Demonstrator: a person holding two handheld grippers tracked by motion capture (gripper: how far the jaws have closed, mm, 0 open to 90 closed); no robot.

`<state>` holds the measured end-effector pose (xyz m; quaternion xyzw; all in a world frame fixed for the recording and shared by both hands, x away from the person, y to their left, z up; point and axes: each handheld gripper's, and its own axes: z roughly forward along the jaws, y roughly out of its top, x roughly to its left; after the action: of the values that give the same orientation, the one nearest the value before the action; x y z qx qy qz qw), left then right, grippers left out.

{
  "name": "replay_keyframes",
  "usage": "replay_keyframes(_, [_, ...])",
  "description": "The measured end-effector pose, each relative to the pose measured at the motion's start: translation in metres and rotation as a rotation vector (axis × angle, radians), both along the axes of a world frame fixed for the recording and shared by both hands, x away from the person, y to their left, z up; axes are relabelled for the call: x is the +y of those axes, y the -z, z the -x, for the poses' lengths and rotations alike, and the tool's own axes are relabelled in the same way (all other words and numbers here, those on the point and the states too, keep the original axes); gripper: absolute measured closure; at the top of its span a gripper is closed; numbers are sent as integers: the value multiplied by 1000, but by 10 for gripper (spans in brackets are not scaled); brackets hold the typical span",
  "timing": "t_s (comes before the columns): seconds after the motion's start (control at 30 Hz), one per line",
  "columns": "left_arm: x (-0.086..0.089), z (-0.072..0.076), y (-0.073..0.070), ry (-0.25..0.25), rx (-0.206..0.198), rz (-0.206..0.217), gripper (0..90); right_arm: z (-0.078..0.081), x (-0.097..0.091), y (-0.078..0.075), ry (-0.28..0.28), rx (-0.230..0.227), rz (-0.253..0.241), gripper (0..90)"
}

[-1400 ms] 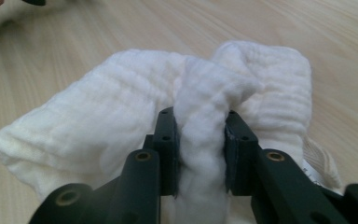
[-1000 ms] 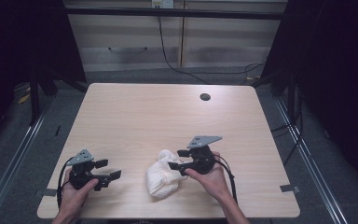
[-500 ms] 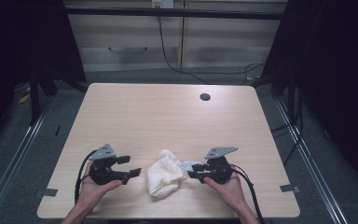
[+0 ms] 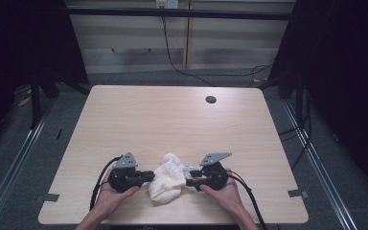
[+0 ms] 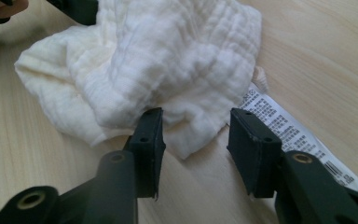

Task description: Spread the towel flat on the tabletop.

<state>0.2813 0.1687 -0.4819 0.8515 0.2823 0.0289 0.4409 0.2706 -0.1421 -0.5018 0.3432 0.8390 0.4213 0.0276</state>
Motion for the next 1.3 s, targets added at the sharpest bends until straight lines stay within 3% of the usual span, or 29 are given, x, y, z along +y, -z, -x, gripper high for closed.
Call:
replay_keyframes(0.13, [3,-2,2,-8,11,-17,882,0,4,3,-16,4,8,630])
replay_keyframes(0.3, [4,-4,4,-22,24,-25,890,3,6,1,-15,-29,10,869])
replay_keyframes(0.47, [11,-4,2,-49,16,-13,891,3,-5,-9,18,-50,-28,885])
replay_keyframes(0.63, [17,-6,-2,-73,2,3,893,4,-23,-35,63,-106,-72,886])
replay_keyframes(0.67, [18,-6,-4,-75,-2,5,892,6,-29,-46,77,-136,-89,887])
replay_keyframes(0.73, [18,-6,-4,-80,-1,10,892,6,-30,-49,81,-142,-93,887])
replay_keyframes(0.83, [17,-6,-3,-91,-5,-16,891,9,-31,-57,66,-154,-110,888])
replay_keyframes(0.93, [15,-5,1,-81,-3,-46,890,15,-24,-52,21,-149,-19,886])
replay_keyframes(1.07, [13,-6,5,-83,-2,-78,882,27,-20,-19,-20,-79,47,882])
replay_keyframes(1.17, [11,-5,7,-80,-5,-88,883,34,-15,-7,-46,-51,76,865])
replay_keyframes(1.23, [11,-5,8,-77,-4,-93,883,35,-15,-9,-48,-46,56,790])
replay_keyframes(1.3, [11,-5,9,-78,1,-87,883,33,-21,-16,-28,-53,-6,736])
